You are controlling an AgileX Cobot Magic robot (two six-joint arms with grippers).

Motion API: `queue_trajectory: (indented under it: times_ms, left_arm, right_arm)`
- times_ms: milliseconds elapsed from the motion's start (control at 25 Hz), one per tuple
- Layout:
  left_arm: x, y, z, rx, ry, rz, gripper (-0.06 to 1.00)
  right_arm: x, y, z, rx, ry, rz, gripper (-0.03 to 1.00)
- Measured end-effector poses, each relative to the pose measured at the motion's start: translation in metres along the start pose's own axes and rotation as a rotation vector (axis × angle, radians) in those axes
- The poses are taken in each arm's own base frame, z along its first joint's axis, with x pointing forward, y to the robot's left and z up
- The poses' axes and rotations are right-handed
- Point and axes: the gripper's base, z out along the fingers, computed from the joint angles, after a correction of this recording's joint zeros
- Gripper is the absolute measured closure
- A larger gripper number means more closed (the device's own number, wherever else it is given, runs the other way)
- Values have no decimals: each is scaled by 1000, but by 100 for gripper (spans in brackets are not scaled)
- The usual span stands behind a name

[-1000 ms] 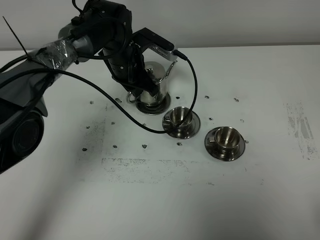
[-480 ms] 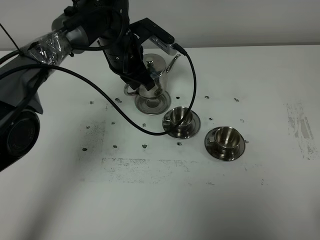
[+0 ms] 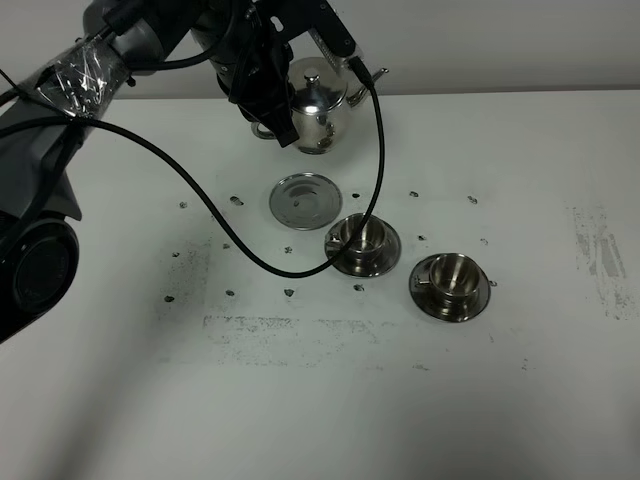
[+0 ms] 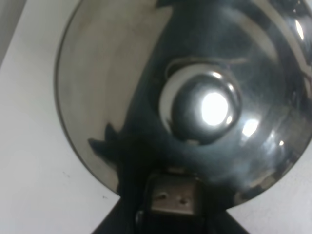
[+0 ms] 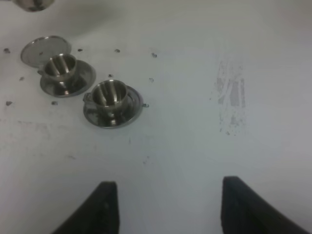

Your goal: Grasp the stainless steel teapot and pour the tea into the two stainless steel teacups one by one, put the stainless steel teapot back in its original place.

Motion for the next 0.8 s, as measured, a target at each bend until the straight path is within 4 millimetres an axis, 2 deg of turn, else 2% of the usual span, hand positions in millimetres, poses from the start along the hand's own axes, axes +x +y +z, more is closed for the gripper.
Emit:
queue_trajectory:
  times_ms: [800]
  left_arm:
    - [-25, -31, -1, 28, -41, 460, 75]
  right_arm:
    - [0, 0, 0, 0, 0, 0, 52]
